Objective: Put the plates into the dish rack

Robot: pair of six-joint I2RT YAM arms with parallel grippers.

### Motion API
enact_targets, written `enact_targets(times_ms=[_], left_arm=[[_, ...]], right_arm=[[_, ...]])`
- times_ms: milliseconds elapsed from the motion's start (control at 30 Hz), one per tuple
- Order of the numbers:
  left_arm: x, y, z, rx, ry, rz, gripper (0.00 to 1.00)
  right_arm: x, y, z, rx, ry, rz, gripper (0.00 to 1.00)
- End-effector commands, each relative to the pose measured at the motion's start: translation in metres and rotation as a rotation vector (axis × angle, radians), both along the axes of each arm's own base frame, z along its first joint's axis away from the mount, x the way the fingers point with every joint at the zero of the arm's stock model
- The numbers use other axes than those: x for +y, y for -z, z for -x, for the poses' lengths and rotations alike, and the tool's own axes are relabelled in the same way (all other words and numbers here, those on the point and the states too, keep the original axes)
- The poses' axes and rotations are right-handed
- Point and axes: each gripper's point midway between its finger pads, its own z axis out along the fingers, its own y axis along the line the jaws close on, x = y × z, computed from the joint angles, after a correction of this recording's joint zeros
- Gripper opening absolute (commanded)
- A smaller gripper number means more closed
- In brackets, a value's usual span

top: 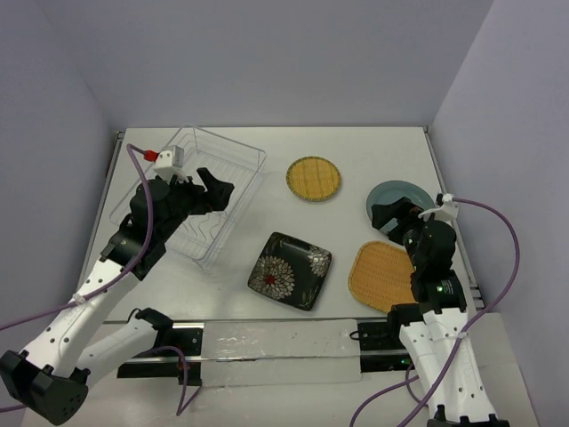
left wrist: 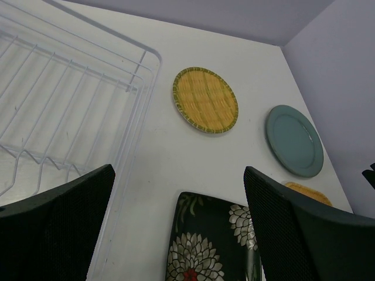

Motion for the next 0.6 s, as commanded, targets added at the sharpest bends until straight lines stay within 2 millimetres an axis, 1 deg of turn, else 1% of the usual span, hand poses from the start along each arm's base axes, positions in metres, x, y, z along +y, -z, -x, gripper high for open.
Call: enact_targets(times_ms=[0, 33, 100, 133, 233, 267, 300, 333, 400, 467, 533, 567], left_arm=[[-0.014, -0.014, 0.001, -0.040, 0.064, 0.042, 0.99], [-0.018, -0.016, 0.002, -0.038, 0.079, 0.047, 0.99], [-0.040, -0.012, 0.007, -0.018, 0.150, 0.050, 0.99], [-0.048, -0.012, 0.008, -0.014, 0.169, 0.044, 0.99], [-0.074, -0.001, 0.015, 0.010, 0.192, -0.016, 0.99], [-0.083, 0.006, 0.017, 0.021, 0.188, -0.048, 0.99], [-0.103, 0.016, 0.027, 0.038, 0.234, -0.087, 0.99], [-0.116, 0.023, 0.034, 0.043, 0.261, -0.121, 0.99], [-0.135, 0.031, 0.050, 0.043, 0.316, -0.159, 0.99], [-0.151, 0.045, 0.060, 0.058, 0.369, -0.184, 0.99], [-0.170, 0.062, 0.079, 0.087, 0.457, -0.193, 0.99], [-0.174, 0.070, 0.083, 0.102, 0.471, -0.192, 0.99]], right_arm=[[0.001, -0.011, 0.004, -0.044, -0.014, 0.012, 1.00], [0.003, -0.009, 0.005, -0.040, -0.024, 0.009, 1.00], [0.006, -0.005, 0.006, -0.035, -0.041, 0.004, 1.00], [0.007, -0.002, 0.007, -0.029, -0.046, 0.004, 1.00], [0.008, 0.006, 0.008, -0.005, -0.057, 0.005, 1.00], [0.009, 0.011, 0.008, 0.007, -0.060, 0.003, 1.00], [0.010, 0.015, 0.008, 0.017, -0.064, 0.000, 1.00], [0.010, 0.019, 0.009, 0.026, -0.065, 0.004, 1.00], [0.009, 0.024, 0.010, 0.039, -0.062, 0.008, 1.00], [0.008, 0.024, 0.012, 0.040, -0.060, 0.011, 1.00], [0.008, 0.023, 0.014, 0.026, -0.062, 0.015, 1.00], [0.007, 0.024, 0.014, 0.024, -0.056, 0.016, 1.00]])
